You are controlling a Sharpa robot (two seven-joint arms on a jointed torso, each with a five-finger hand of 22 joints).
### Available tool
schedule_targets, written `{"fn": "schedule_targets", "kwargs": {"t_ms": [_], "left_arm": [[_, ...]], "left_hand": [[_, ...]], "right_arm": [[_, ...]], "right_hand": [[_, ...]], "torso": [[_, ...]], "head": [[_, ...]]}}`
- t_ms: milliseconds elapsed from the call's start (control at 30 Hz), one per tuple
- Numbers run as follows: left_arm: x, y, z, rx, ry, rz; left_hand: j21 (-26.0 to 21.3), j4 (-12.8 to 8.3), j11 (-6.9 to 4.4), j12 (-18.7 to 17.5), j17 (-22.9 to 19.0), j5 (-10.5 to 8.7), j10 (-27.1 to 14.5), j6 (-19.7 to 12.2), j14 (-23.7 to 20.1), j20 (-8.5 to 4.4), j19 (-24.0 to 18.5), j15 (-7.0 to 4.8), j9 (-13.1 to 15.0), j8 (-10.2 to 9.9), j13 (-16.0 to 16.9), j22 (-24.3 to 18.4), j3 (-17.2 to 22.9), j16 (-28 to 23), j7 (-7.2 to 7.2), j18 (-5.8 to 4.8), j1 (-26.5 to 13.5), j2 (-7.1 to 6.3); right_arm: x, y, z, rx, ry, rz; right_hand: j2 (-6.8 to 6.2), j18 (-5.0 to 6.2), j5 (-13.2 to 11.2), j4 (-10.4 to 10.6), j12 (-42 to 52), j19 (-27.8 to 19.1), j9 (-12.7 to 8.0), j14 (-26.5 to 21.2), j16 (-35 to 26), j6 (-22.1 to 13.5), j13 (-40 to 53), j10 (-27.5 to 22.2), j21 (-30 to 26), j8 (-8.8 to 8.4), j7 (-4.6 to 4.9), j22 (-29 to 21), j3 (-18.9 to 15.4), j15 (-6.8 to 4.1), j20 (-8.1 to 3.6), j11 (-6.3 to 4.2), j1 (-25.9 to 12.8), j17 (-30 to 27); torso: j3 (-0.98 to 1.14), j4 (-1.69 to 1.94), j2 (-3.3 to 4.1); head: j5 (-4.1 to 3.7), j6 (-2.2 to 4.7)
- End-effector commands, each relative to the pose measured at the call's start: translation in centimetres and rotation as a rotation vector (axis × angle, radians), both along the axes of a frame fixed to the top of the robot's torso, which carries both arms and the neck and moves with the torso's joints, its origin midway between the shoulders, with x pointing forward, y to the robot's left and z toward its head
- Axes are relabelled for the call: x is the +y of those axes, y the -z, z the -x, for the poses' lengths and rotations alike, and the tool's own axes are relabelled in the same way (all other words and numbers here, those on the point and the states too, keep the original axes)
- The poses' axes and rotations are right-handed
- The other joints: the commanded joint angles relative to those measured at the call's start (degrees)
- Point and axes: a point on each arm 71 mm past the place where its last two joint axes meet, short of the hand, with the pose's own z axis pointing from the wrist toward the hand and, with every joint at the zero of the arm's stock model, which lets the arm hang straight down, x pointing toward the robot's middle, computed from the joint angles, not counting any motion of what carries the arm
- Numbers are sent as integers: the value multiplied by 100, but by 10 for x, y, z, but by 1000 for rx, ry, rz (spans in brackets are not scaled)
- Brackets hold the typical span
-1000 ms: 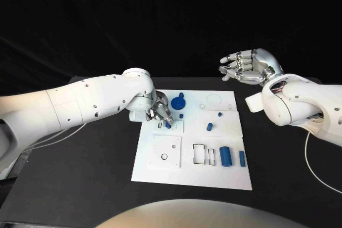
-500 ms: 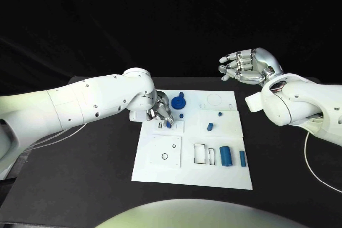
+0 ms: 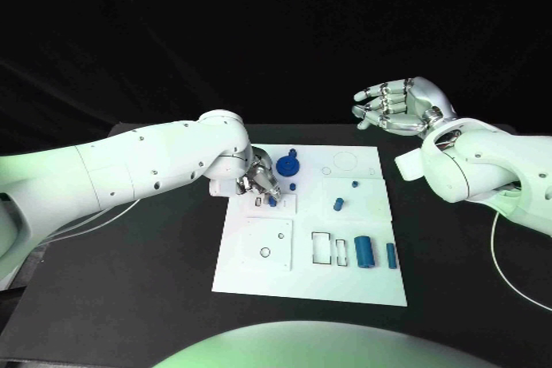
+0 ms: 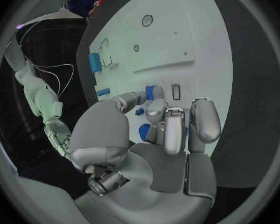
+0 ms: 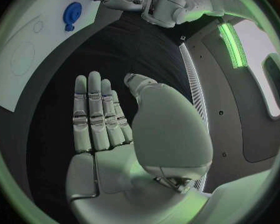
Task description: Assemble the parts on the task board
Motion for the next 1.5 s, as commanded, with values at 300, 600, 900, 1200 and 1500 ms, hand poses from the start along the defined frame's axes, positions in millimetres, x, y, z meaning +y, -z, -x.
{"fn": "schedule_targets", "kwargs": {"t_ms": [300,600,900,1200,1500], "left_arm": [[-1,8,5,27,10,3],[3,7,4,17,-5,3],[7,2,6,1,-12,10],[9,-14,4,-37,-22,39],[18,-42,0,-92,-39,59]], "left_hand": [[-14,-91,-55,-12,671,-38,-13,13,389,-40,14,-48,7,-73,-18,-9,-167,-13,-75,-72,-166,-114],[-31,288,-57,2,674,-71,-28,99,389,-47,23,-52,-2,-160,-33,-14,-822,-13,-79,-72,-281,-207],[-46,744,-57,-12,677,-831,-68,112,390,-49,27,-53,79,-151,-120,-19,-1440,-15,-82,-69,-248,-289],[-56,830,-56,-26,677,-975,-91,102,390,-52,21,-54,105,-148,-166,-34,-1542,-15,-81,-65,-161,-293],[-73,875,-43,-41,673,-985,-132,40,388,-52,5,-47,119,-169,-200,-64,-1614,-18,-64,-60,-79,-328]], "right_arm": [[1,-1,1,-9,-12,-4],[1,-1,1,-9,-10,-5],[0,0,0,-8,-7,-7],[-2,1,0,-4,-3,-10],[-5,2,-1,-2,5,-9]], "right_hand": [[-7,21,-15,-9,-24,-27,-8,-3,-24,20,-12,48,-32,-19,13,-9,17,53,11,8,-54,-6],[-10,20,-17,-4,-30,-28,-11,-4,-41,19,-32,52,-43,-22,16,-22,10,57,15,12,-75,-7],[-13,21,-19,3,-34,-28,-15,-3,-55,17,-50,55,-52,-24,19,-33,3,61,18,14,-98,-9],[-14,21,-20,7,-37,-28,-17,-3,-63,16,-60,57,-57,-26,20,-39,-2,63,20,16,-110,-9],[-14,21,-20,9,-37,-28,-18,-1,-66,15,-66,59,-60,-27,20,-42,-5,63,21,17,-117,-9]], "torso": [[2,-3,2],[-2,-1,-2],[-8,6,-7],[-11,2,-4],[-2,3,-11]], "head": [[-4,12],[-7,30],[2,22],[-6,63],[7,110]]}}
